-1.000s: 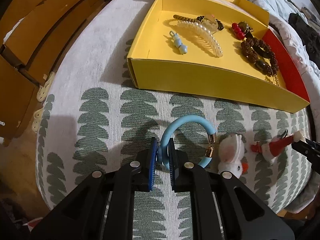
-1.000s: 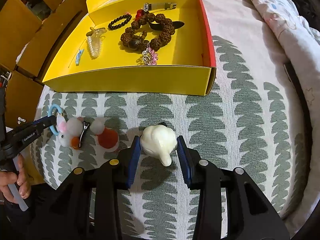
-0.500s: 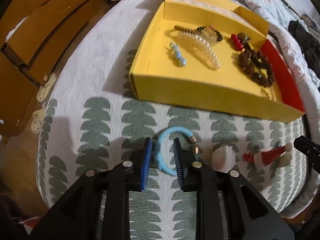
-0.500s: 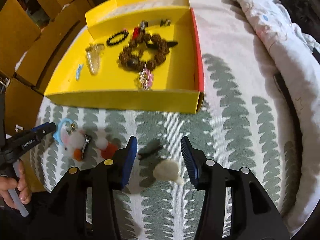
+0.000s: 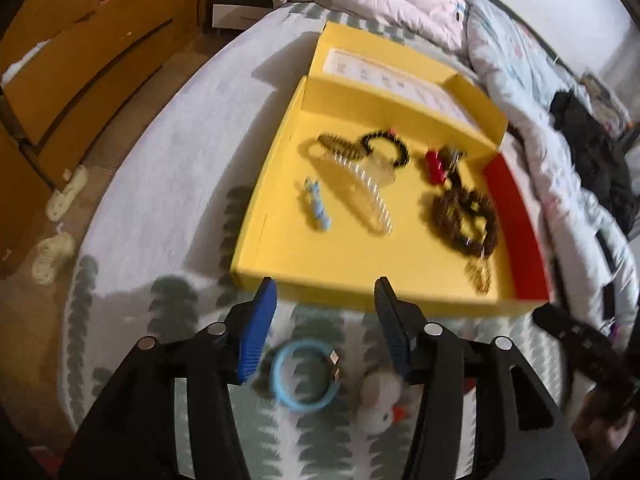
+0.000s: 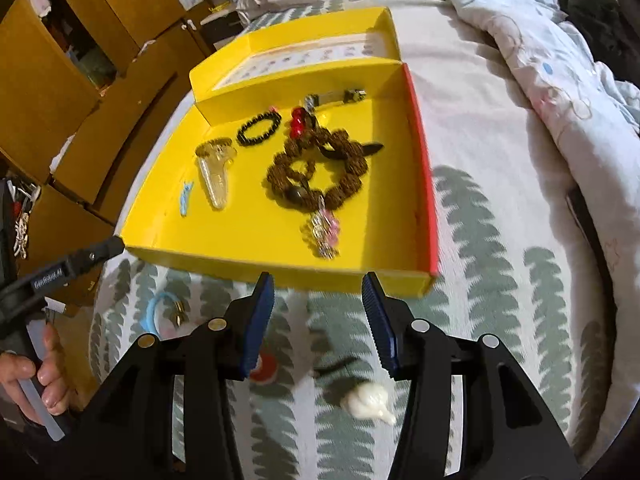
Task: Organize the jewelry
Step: 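Grasp the small blue clip figure with the left tool while the right tool grasps the brown bead bracelet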
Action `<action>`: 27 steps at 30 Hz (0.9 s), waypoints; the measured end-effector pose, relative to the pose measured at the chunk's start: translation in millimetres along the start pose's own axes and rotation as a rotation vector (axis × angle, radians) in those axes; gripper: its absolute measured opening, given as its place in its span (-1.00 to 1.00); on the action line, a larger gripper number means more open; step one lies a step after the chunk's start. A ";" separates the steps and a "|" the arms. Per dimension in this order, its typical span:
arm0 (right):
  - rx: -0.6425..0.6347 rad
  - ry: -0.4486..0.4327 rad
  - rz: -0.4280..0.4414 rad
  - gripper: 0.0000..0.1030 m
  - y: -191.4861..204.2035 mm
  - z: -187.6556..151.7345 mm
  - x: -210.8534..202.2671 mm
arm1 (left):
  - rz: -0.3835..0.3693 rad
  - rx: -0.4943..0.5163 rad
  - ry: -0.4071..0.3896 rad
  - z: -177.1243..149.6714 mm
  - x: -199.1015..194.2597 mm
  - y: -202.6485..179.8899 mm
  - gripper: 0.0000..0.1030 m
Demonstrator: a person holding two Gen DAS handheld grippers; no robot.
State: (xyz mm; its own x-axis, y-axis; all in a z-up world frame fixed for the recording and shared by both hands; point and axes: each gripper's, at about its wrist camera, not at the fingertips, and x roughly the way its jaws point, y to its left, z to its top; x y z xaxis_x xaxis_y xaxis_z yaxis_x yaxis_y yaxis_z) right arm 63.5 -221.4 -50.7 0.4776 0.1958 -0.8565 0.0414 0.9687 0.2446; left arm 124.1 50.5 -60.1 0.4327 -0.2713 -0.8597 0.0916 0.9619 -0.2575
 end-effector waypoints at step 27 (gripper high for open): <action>-0.072 0.080 0.050 -0.04 28.4 75.6 84.6 | 0.060 0.000 0.111 52.3 84.2 -0.9 -0.03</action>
State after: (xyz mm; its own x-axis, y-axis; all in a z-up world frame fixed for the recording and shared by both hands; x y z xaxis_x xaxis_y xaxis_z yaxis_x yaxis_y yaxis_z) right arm 171.4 -188.8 -81.8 0.4062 0.2533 -0.8780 -0.0451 0.9652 0.2576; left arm 207.3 28.6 -109.3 0.3357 -0.2149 -0.9171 0.0684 0.9766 -0.2038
